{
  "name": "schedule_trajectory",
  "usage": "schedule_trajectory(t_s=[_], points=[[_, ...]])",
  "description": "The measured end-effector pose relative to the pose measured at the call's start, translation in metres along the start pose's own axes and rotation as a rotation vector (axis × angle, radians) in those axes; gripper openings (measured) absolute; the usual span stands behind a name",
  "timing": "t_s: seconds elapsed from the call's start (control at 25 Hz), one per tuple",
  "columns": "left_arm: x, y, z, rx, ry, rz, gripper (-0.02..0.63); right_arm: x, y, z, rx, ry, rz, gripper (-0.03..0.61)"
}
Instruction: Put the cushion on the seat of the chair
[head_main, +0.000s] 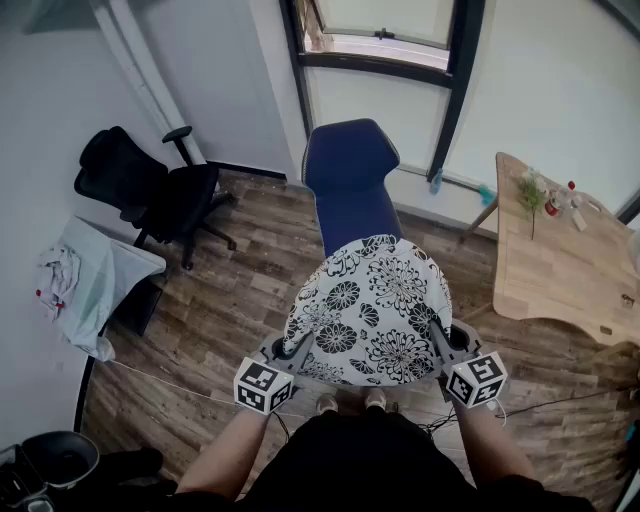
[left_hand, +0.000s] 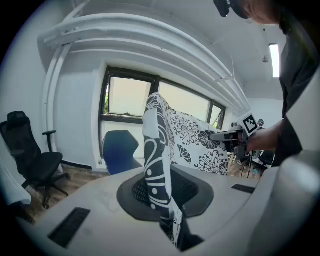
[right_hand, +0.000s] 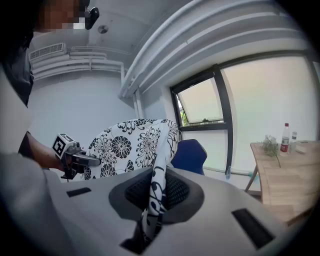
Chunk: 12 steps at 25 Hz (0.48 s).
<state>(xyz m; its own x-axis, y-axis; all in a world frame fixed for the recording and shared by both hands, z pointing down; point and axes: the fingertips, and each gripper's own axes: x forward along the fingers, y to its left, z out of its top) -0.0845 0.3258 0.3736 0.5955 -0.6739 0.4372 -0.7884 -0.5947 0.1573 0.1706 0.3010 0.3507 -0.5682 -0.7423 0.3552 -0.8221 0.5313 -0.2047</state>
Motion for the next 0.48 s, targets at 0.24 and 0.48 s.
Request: schedule_trajectory(t_s=[0.24,0.48], points=[[0.0006,-0.0016,0.0019,-0.002,0.009,0.026,0.032,0.0010,-0.0046,0.0019,0.017,-0.011,0.016,0.040],[-0.0027,-0.0066,0.0021,-0.020,-0.002,0.050,0.032,-0.0041,-0.0034,0.0037,0.014,-0.030,0.036,0.041]])
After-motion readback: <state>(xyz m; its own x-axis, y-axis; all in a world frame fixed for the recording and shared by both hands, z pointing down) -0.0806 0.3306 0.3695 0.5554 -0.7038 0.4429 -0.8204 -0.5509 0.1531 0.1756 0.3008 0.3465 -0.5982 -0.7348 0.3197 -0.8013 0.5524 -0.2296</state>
